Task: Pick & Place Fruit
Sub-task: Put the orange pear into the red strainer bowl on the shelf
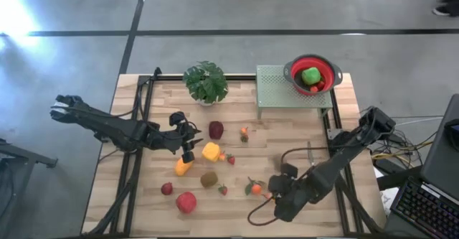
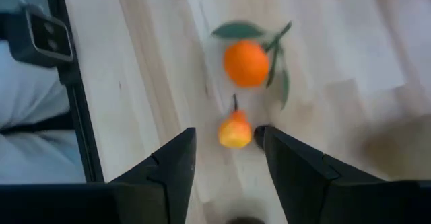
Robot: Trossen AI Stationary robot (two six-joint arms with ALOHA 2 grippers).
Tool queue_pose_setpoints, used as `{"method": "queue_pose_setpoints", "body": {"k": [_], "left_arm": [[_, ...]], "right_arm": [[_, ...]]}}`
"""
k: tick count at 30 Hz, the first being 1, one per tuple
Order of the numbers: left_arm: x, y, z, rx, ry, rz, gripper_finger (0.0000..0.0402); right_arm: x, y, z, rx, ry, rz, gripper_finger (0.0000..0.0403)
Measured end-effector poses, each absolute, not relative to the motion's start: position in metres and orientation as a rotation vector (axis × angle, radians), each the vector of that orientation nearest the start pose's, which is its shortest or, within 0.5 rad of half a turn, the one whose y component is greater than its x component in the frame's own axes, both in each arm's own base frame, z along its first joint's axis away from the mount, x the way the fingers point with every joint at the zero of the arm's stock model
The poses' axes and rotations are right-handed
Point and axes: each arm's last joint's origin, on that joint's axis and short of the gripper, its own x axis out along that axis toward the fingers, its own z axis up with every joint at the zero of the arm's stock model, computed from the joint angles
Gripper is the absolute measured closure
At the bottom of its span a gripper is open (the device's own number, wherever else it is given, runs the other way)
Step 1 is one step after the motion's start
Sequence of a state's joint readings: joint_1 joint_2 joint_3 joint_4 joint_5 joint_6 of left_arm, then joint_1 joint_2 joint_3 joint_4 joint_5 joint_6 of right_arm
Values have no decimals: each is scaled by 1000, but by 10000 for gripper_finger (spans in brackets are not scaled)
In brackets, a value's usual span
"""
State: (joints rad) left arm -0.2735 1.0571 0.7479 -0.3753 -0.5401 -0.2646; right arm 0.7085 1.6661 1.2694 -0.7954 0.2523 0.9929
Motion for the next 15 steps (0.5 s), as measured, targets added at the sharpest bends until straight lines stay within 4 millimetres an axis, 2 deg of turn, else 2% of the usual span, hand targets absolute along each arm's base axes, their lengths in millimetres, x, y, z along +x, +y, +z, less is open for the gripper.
{"method": "queue_pose_setpoints", "body": {"k": [5,15], "left_arm": [[210,-43,258,17,589,336,255],[210,-43,258,17,589,336,255]], "right_arm": [[259,218,222,313,1165,-131,210],[267,226,208,261,1164,-77,201]]}}
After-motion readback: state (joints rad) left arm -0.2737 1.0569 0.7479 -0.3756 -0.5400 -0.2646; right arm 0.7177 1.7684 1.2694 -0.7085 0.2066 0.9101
